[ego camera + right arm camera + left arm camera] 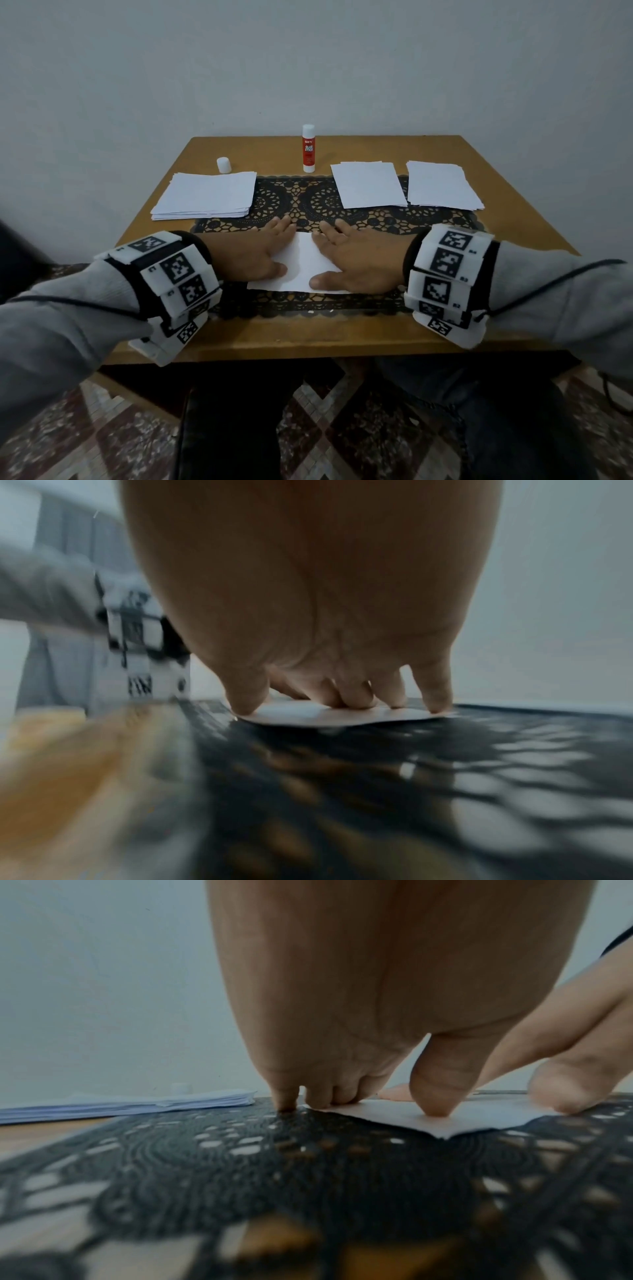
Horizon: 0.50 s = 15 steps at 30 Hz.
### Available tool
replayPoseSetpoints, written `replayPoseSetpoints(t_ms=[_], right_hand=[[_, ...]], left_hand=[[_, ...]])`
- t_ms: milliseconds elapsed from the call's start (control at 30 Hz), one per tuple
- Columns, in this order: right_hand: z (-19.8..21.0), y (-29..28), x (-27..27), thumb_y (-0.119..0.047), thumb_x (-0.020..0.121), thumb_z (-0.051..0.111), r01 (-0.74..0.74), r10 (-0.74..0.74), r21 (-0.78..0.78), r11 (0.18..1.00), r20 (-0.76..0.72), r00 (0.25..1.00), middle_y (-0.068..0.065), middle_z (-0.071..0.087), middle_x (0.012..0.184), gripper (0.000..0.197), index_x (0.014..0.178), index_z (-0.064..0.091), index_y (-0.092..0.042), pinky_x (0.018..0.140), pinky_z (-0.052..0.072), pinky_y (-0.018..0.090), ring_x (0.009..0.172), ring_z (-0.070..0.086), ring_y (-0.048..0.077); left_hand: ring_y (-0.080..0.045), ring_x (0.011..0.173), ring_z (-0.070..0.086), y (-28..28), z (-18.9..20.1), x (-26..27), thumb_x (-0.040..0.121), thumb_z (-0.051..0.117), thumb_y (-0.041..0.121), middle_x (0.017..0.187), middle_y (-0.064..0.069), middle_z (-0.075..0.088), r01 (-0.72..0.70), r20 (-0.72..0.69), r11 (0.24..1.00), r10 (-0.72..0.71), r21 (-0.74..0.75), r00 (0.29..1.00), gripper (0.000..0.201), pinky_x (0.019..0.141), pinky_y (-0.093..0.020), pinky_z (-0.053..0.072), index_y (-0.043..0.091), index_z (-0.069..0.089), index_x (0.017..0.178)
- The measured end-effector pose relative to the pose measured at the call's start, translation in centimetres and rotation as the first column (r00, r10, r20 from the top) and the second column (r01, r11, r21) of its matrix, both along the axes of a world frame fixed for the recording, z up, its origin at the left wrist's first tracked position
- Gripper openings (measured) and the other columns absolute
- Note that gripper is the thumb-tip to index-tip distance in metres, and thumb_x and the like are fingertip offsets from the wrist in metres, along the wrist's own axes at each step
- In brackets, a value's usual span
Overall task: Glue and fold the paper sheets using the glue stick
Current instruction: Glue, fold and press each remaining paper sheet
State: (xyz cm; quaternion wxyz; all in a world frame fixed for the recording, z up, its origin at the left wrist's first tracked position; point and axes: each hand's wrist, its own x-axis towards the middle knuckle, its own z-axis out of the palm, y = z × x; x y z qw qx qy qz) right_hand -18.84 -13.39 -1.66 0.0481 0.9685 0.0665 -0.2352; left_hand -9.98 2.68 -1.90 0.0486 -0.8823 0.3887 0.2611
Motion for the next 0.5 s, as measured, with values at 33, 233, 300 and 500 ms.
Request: replayPoseSetpoints(t_ms=[33,233,300,500], right_hand=[[0.0,-0.2,0.0,-0.063,0.096,0.025,0.003,-0.003,-0.014,1.000,0.004,1.000,0.009,-0.014,0.161,0.084,0.154,-0.007,-0.011,0.119,0.009,0.048,0.149,-0.010,0.029],[0.0,-0.5,-1.2,-0.063,0.096,0.020,-0.059,0.059,-0.012,0.998,-0.011,0.998,0.006,-0.012,0.162,0.082,0.154,-0.003,-0.011,0.121,0.005,0.048,0.148,-0.012,0.029],[-0.1,-1.3,-0.9,-0.061,0.097,0.021,0.011,-0.011,-0.015,1.000,-0.001,1.000,0.005,-0.014,0.161,0.080,0.154,-0.005,-0.011,0.121,0.005,0.049,0.148,-0.012,0.030],[-0.2,-2.6,-0.1,-0.064,0.093,0.039,0.126,-0.123,-0.015,0.992,0.144,0.982,0.015,0.041,0.144,0.072,0.137,0.044,-0.008,0.105,0.039,0.049,0.132,0.038,0.035]], left_hand=[[-0.013,0.145,-0.016,0.0,0.0,0.1,0.101,0.039,0.030,0.157,0.000,-0.024,0.001,0.000,1.000,-0.001,-0.004,1.000,0.074,0.117,-0.032,0.001,0.014,-0.014,0.151],[-0.013,0.147,-0.006,0.1,-0.1,0.1,0.100,0.041,0.033,0.159,0.003,-0.017,0.012,0.034,0.999,-0.011,-0.037,0.999,0.073,0.120,-0.035,0.006,0.017,-0.007,0.153],[-0.017,0.146,0.015,0.3,0.0,0.2,0.098,0.047,0.036,0.161,0.003,0.003,0.001,0.096,0.992,0.011,-0.123,0.995,0.070,0.116,-0.031,0.017,0.018,0.010,0.153],[-0.020,0.124,0.041,0.4,-0.3,0.7,0.090,0.060,0.041,0.136,-0.003,0.046,0.023,0.275,0.958,0.059,-0.285,0.960,0.059,0.100,-0.031,0.035,0.018,0.041,0.140]])
